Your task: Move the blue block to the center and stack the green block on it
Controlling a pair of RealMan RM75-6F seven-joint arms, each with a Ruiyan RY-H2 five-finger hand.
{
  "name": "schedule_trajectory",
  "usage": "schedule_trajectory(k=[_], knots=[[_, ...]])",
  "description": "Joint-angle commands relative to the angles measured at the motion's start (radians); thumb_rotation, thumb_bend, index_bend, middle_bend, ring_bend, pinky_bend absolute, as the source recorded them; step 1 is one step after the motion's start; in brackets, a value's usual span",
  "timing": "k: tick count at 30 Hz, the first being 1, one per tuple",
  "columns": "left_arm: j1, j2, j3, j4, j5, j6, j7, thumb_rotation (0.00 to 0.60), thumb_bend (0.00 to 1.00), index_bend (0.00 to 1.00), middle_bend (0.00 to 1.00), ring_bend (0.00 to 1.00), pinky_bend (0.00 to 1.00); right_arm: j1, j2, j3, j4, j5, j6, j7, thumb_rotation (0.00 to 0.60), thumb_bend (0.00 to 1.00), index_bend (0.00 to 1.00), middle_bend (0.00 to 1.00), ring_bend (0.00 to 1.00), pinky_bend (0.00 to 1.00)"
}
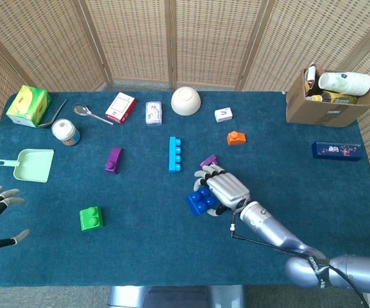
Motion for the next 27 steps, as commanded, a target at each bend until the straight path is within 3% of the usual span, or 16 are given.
schedule_trajectory(k=[1,27], knots=[[0.003,-0.001,0.001,0.005,0.000,0.002,-0.006,0.596,0.25,0.31,0.21,0.04,0.00,0.021,-0.023,-0.004,0.001,0.011,-0.005,-0.014,0.600,0.23,0.44,0.16,0.00,0.00],[0.026,-0.020,0.015,0.067,-0.001,0.009,-0.067,0.596,0.24,0.31,0.21,0.04,0.00,0.216,-0.280,-0.031,0.169,0.143,-0.012,-0.149,0.598,0.23,0.44,0.16,0.00,0.00]])
